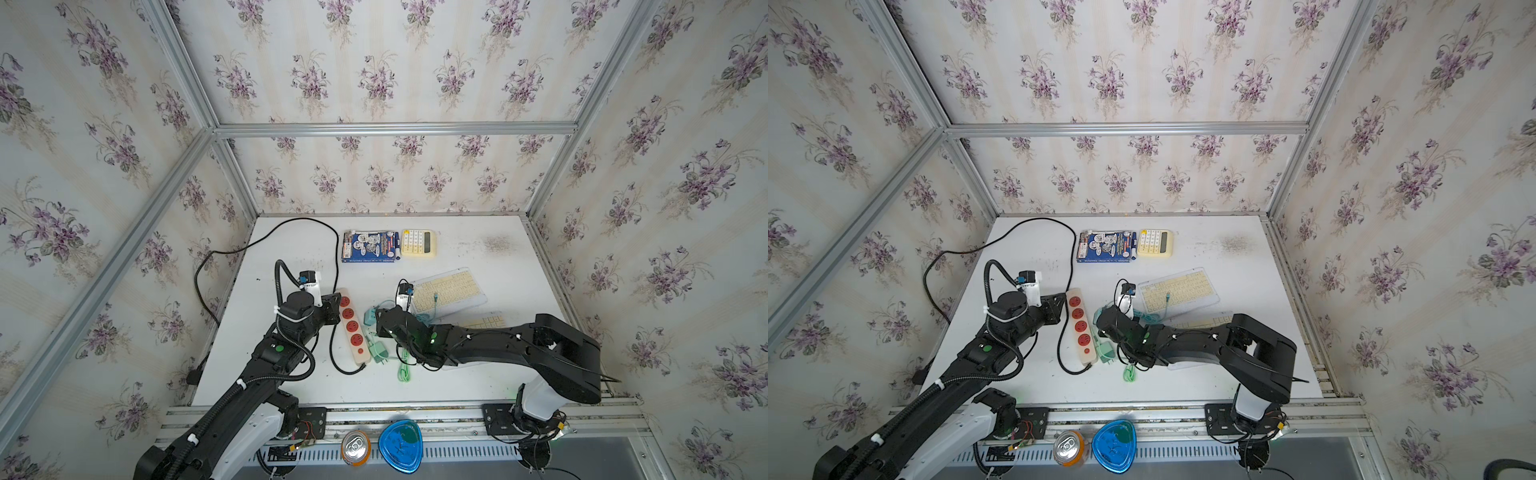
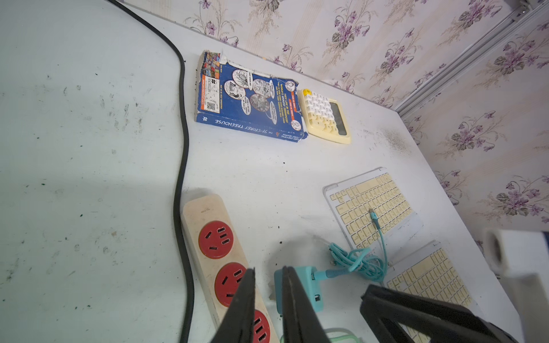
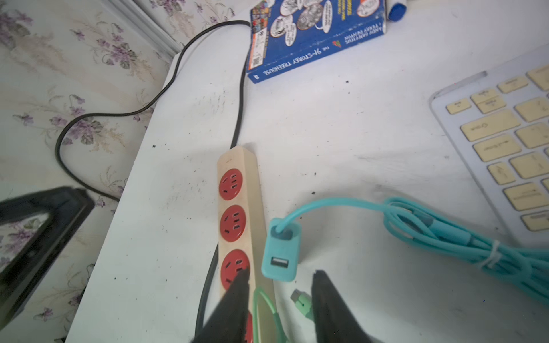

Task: Unplug the wireless keyboard
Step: Place the plug at the center of the board.

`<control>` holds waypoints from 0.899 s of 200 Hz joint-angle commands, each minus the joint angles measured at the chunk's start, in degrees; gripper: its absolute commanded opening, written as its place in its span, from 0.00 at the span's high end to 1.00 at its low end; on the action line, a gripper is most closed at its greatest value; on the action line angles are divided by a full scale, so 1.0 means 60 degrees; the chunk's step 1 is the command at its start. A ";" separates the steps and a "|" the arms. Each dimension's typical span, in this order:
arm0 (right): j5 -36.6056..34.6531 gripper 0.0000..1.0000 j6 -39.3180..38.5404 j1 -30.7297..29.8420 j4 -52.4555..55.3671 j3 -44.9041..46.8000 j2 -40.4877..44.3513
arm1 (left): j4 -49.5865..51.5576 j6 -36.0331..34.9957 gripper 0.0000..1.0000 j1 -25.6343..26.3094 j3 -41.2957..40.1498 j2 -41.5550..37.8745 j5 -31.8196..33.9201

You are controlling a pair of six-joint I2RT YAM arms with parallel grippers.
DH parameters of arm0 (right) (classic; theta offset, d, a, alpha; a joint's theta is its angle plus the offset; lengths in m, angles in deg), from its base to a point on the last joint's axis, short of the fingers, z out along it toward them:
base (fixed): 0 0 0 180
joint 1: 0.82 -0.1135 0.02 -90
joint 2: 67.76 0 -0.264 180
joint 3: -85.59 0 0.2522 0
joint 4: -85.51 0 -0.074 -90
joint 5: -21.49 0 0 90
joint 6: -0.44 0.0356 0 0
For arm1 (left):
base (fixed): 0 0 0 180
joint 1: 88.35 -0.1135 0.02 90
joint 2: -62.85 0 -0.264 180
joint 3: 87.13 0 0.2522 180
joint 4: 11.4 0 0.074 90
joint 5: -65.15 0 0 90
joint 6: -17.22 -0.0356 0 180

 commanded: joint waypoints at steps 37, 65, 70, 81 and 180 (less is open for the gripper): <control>-0.1451 0.87 -0.1941 -0.0826 0.1342 -0.1650 -0.0185 | -0.0057 0.0034 0.73 -0.0009 -0.0273 -0.0511 0.0777; -0.1106 0.87 -0.1867 -0.0579 0.1464 -0.2035 -0.0902 | -0.0042 0.0034 0.72 -0.0018 -0.0426 -0.0840 0.1075; -0.0858 0.87 -0.1811 -0.0460 0.1416 -0.2063 -0.1036 | -0.0039 0.0035 0.71 -0.0021 -0.0444 -0.0917 0.1103; -0.0287 0.88 -0.1723 -0.0167 0.1336 -0.2109 -0.1326 | -0.0033 0.0060 0.71 -0.0022 -0.0484 -0.1070 0.1157; 0.0746 0.91 -0.0874 0.0756 0.1234 -0.1800 -0.2725 | 0.0015 0.0078 0.68 -0.0024 -0.0765 -0.1884 0.1645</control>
